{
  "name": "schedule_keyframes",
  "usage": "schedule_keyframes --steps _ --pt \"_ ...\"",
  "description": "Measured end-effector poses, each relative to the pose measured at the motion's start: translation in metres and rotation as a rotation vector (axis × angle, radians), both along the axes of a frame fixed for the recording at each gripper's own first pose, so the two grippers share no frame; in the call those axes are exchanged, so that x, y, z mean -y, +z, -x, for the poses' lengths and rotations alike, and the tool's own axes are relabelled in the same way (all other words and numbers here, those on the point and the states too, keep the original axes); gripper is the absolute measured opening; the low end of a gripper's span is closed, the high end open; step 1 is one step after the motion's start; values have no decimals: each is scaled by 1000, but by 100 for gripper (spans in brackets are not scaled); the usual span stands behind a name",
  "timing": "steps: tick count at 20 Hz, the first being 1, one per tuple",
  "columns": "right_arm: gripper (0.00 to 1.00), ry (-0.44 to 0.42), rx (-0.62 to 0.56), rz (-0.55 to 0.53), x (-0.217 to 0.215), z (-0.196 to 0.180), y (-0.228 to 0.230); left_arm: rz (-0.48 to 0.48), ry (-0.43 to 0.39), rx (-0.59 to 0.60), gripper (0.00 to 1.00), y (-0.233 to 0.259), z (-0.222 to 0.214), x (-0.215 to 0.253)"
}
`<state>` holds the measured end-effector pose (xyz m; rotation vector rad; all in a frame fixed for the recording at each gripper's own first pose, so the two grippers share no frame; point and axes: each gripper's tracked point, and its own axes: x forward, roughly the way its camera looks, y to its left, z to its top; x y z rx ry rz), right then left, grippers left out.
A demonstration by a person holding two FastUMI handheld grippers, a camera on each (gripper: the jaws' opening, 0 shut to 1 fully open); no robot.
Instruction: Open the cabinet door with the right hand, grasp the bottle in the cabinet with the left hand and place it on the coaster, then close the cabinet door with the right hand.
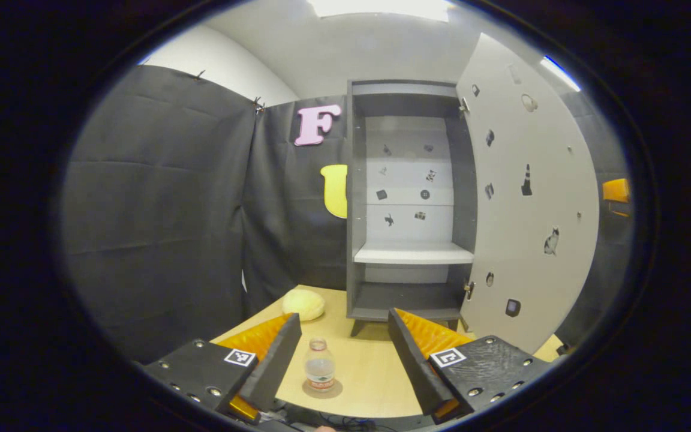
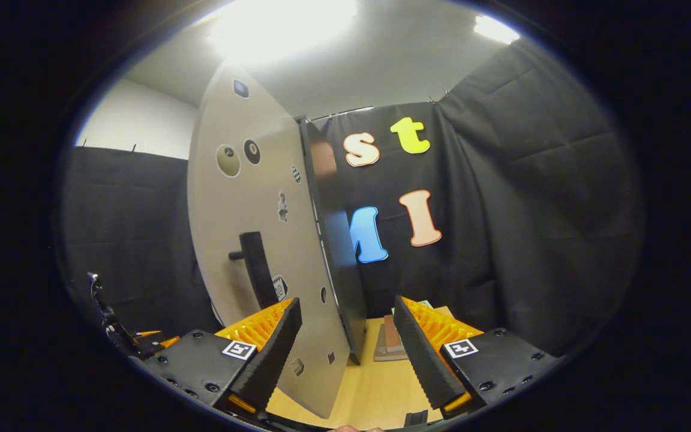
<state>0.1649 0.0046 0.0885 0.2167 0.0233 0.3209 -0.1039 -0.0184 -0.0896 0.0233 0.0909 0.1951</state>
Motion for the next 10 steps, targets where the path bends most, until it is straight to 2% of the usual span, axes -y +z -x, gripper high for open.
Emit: schedule_keyframes --steps 5,8,9,10 --pt "98 5 -31 -25 -23 -18 10 2 36 11 87 8 -7 -46" --pt "97 -42 -31 0 -23 -19 14 7 29 -5 87 1 -17 -71" --pt "98 -57 -33 3 -23 -18 13 10 26 -6 92 2 -20 -80" --pt "97 -77 -37 6 -22 -17 13 13 26 -9 90 2 -25 -89"
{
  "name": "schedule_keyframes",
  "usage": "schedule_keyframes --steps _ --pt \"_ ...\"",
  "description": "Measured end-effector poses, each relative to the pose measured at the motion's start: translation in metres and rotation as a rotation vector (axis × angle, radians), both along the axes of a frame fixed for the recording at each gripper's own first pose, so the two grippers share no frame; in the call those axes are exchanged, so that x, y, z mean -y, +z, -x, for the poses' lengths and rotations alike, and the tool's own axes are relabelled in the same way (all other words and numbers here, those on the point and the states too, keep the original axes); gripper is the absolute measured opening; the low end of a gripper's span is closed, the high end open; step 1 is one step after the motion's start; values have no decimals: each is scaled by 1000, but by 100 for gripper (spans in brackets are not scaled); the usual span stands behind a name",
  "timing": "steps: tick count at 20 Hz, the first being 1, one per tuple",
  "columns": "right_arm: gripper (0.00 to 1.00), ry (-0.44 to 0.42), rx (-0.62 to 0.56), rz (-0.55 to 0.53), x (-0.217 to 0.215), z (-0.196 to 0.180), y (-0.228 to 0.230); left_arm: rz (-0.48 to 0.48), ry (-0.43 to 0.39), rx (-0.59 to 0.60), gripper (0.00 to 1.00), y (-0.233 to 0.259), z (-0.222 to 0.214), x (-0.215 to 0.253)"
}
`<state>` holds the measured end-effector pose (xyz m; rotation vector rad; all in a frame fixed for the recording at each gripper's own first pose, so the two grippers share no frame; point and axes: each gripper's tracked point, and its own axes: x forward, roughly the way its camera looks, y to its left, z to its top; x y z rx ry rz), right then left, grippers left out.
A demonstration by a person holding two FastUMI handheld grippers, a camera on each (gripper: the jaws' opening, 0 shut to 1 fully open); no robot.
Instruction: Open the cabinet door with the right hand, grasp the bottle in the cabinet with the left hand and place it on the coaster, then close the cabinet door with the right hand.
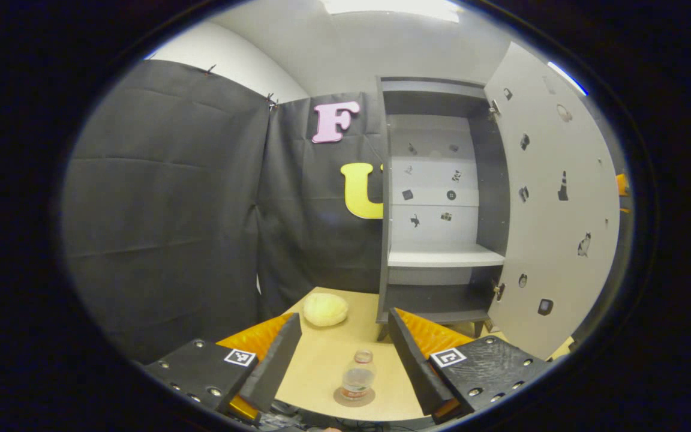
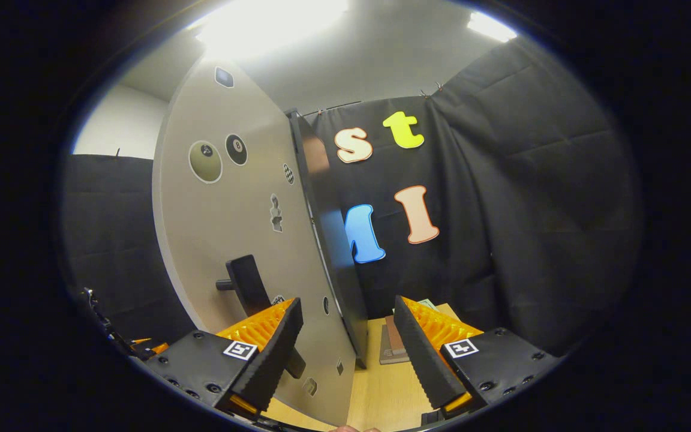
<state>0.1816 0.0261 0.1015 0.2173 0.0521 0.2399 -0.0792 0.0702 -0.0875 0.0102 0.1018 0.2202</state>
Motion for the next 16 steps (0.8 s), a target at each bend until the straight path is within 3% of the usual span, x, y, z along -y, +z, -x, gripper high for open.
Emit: schedule_keyframes --steps 6,10,12,14,15,16 --pt "97 -97 -9 36 -24 11 2 19 -36 -8 87 -5 -20 -33" --pt "98 -94 -2 51 -66 18 2 37 -74 -14 87 -9 -36 -53" --pt "98 -81 -4 49 -90 18 1 38 -91 -17 92 -10 -42 -59" --pt "98 -72 -7 46 -113 17 2 40 -109 -17 87 -11 -47 -67" --pt "97 -77 -8 50 -122 17 1 34 -109 -12 92 -11 -49 -72" --pt "97 -84 -8 61 -132 17 0 26 -109 -6 87 -11 -48 -77"
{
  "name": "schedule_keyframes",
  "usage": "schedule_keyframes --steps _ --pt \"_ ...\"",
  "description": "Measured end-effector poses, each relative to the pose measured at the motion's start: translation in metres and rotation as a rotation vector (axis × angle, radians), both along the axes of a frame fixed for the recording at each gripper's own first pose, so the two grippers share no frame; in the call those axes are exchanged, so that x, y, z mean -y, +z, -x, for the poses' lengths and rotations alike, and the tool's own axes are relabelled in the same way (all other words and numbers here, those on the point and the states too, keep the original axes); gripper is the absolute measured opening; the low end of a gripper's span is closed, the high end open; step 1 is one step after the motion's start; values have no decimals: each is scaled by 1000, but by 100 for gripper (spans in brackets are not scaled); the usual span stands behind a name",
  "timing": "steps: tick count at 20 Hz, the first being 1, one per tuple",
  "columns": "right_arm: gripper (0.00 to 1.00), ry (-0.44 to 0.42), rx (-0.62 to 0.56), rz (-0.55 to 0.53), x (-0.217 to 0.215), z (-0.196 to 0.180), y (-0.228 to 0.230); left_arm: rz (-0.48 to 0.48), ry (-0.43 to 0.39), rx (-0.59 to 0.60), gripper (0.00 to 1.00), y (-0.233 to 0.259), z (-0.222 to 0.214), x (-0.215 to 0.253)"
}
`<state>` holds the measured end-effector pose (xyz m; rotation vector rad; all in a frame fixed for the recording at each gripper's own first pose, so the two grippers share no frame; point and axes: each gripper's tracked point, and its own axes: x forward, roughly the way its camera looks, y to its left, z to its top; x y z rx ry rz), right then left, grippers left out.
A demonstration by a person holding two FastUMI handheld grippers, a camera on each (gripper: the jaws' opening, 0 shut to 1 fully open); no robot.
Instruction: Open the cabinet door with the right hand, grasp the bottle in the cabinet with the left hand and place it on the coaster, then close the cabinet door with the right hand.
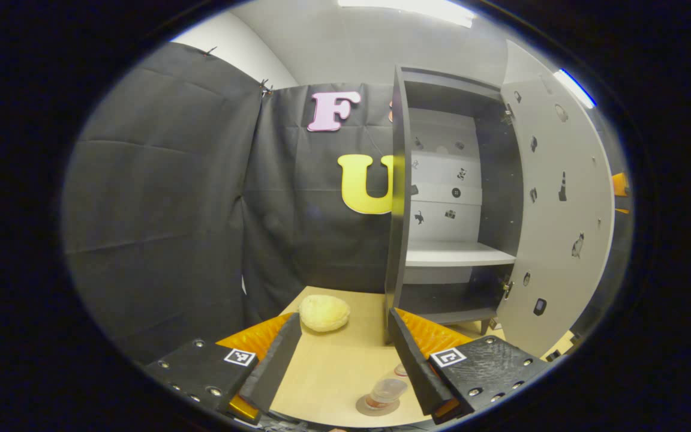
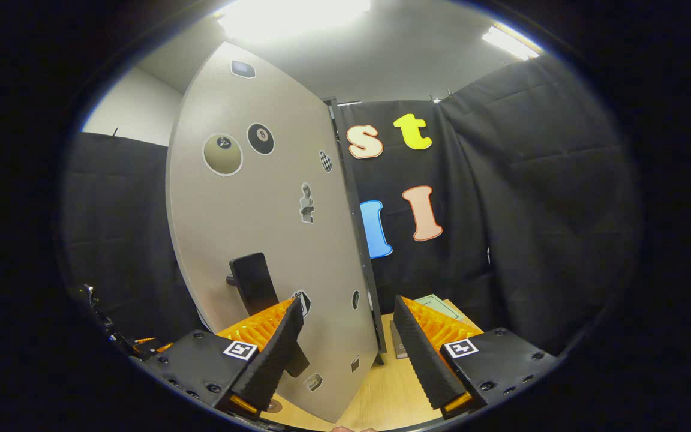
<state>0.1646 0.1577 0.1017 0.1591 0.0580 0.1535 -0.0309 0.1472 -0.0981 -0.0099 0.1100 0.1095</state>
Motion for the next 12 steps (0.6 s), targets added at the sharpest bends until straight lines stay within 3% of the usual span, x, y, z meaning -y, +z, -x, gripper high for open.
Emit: schedule_keyframes --steps 6,8,12 --pt "98 38 8 28 -70 -16 1 3 -22 -7 92 -7 -13 -33" --pt "98 68 9 29 -96 -24 2 1 -29 -9 87 -6 -16 -43" --pt "98 122 -1 59 -146 -41 -4 32 -57 -21 92 -7 -18 -47"
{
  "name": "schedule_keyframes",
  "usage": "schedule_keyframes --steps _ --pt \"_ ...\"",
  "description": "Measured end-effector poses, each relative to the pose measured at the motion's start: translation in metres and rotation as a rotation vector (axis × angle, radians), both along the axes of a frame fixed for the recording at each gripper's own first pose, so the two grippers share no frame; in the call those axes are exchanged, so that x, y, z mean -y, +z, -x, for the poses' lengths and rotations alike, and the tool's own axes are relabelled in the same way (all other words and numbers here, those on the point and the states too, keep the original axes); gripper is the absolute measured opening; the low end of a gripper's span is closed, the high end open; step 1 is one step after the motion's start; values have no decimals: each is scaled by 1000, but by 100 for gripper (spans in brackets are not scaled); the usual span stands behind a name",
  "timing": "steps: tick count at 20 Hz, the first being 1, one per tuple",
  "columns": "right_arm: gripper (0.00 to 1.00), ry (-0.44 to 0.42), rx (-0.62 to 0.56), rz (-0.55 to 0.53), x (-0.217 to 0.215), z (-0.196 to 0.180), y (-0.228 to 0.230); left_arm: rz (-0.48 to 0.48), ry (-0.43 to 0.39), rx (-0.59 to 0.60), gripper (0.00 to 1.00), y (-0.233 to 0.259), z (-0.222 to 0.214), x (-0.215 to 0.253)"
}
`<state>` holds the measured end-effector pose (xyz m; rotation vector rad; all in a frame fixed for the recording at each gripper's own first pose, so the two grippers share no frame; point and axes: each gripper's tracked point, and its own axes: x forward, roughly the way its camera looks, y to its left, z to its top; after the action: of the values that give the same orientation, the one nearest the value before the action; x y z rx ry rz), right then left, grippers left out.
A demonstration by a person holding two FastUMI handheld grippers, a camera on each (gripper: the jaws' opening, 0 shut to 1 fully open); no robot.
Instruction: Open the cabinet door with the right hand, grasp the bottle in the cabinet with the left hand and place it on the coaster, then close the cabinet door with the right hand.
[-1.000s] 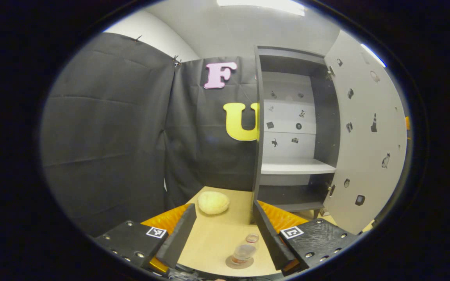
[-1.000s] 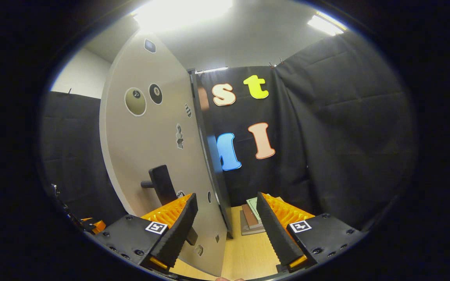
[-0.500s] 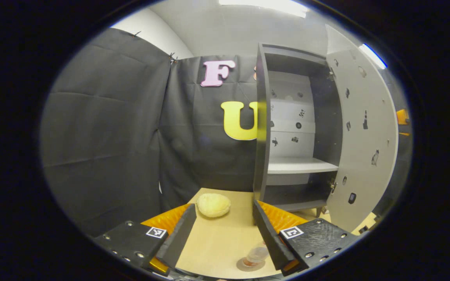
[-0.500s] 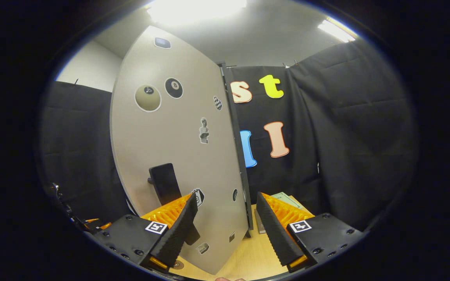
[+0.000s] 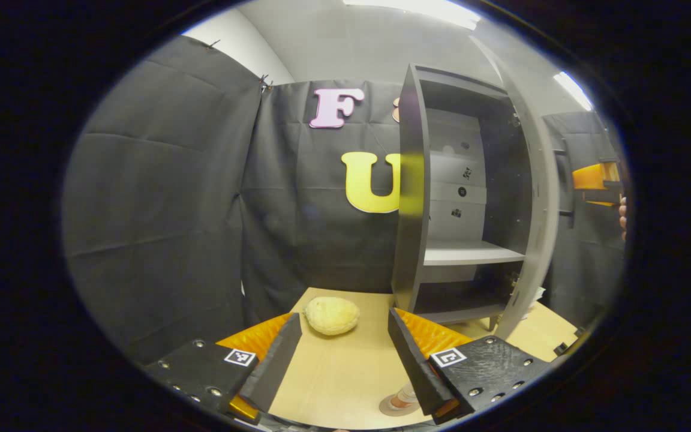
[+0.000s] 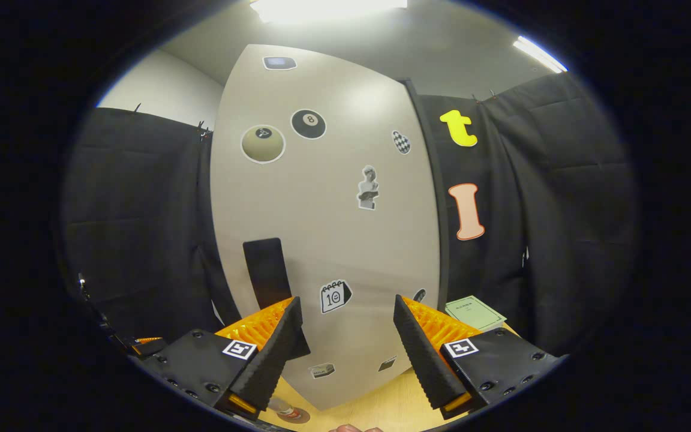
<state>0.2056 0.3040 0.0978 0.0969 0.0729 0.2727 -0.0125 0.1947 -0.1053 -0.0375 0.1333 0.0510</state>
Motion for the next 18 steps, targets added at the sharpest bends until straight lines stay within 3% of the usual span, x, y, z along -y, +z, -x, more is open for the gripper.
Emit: schedule_keyframes --steps 4,8,12,16,18 --pt "98 20 2 -1 -25 -7 -1 0 -21 -12 90 0 11 0" --pt "98 -10 10 26 -17 3 -1 3 -56 -13 90 5 11 11" --pt "98 -63 30 65 17 9 -4 -23 -93 1 90 23 7 35" --pt "98 -99 26 29 59 8 -10 -78 -127 32 92 50 3 81" --pt "98 -121 30 22 86 5 -13 -94 -134 54 89 60 2 105"
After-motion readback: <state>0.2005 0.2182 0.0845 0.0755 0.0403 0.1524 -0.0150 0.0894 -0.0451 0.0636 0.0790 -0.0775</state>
